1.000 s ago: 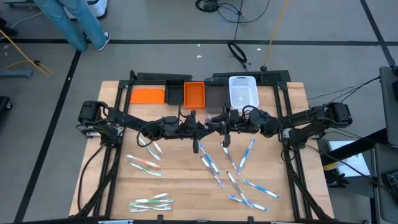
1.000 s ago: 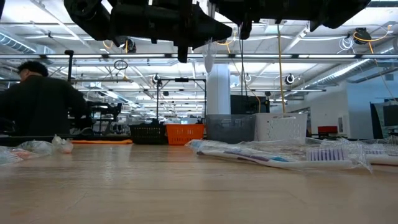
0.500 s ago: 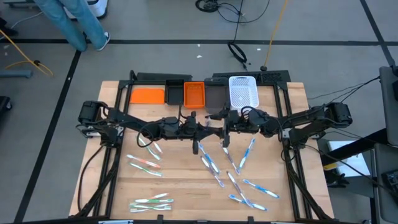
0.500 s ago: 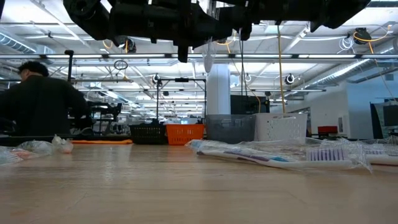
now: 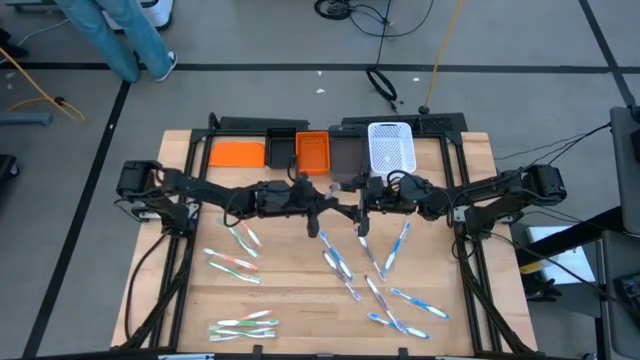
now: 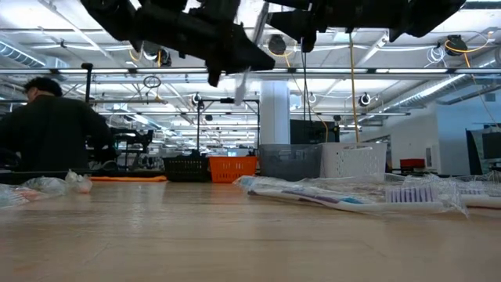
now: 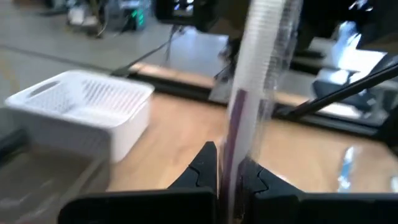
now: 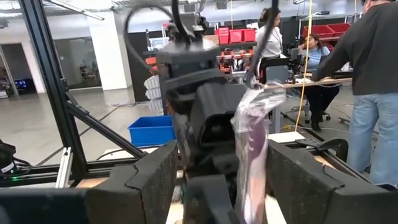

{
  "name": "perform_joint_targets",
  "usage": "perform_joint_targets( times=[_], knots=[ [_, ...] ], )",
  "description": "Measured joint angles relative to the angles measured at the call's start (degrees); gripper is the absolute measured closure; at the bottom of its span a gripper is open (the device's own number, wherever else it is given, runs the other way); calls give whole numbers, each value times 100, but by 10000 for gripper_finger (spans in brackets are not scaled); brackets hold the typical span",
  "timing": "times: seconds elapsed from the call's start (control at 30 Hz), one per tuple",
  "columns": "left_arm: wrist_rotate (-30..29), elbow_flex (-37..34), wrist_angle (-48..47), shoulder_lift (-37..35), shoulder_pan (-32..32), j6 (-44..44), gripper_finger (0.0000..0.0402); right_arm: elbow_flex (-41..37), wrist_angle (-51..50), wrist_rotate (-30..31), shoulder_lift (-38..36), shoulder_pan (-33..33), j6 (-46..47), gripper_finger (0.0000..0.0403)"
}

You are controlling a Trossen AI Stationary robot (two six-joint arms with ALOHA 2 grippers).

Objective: Pick & Place Toothbrushes
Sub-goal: Put the purple toothbrush into the black bin

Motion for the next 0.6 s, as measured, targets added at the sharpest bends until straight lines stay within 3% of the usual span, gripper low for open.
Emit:
perform_joint_targets(
  times=[0.43,0.6],
  knots=[
    [-1586,-2,-2481,-1316,430,-124,396,0,16,-51,0,7,-21,177],
    [-1662,-2,-2810,-1348,840,-309,394,0,15,-54,0,32,-9,180]
  ],
)
